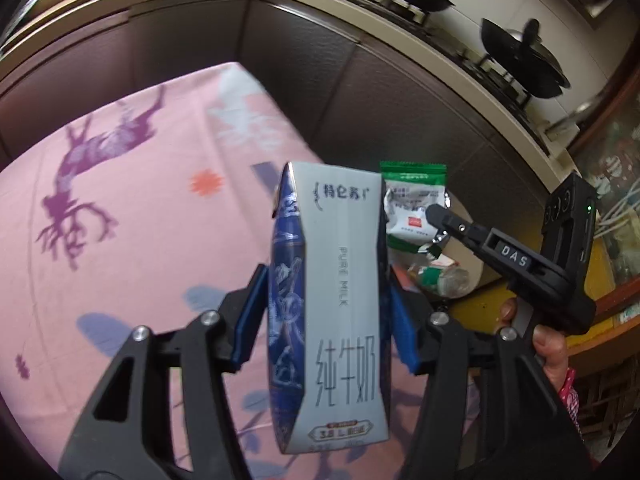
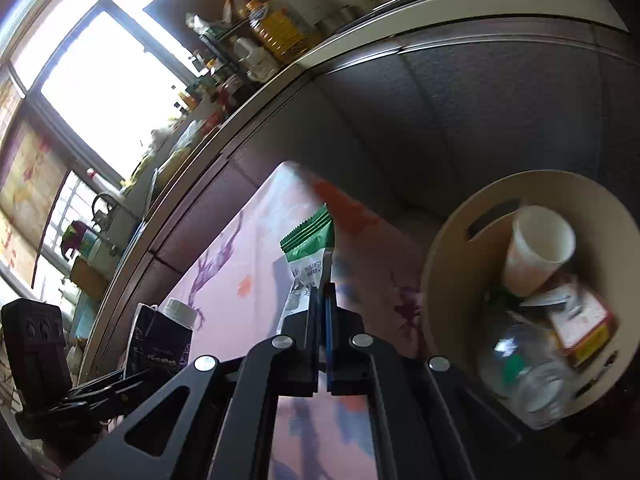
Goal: Collect trash
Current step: 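Carry the carton and green packet to the bin and open both tools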
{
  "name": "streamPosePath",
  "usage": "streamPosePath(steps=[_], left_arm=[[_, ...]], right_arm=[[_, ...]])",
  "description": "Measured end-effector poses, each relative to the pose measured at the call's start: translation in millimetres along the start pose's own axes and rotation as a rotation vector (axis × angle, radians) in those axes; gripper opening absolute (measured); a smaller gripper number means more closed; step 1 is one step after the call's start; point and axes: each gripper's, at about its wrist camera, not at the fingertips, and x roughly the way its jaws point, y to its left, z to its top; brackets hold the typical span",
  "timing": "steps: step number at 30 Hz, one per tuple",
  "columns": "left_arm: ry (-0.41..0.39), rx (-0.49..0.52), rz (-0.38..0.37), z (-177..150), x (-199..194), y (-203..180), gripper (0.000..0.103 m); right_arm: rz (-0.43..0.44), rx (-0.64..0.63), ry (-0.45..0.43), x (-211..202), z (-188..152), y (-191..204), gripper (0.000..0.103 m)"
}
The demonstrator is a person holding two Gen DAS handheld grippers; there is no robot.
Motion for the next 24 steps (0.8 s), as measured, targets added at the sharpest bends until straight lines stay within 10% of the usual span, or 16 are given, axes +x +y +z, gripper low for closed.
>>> streamPosePath(steps=[10,13,18,24], left_arm=[[0.045,0.157,-0.137,48.5,127.7,-118.6,0.055],[0.071,0.121,-0.116,48.8,151.2,-115.4,0.072],[0.099,0.071,-0.106,42.9,152.7,-100.0,0.073],[0.01,0.143,-0.04,24.0,105.2,-90.9,0.073]], right_arm=[[-0.208,0.084,0.002,-26.4,4.0,-106.7,0.0],[-0.204,0.109,-0.003,-23.3,-2.7,-117.3,0.002],[-0.191,0.152,-0.014,-23.8,-8.2,-126.2,0.052],[-0.164,0.144,-0.095,-44.0,-14.9,-106.9,0.054]])
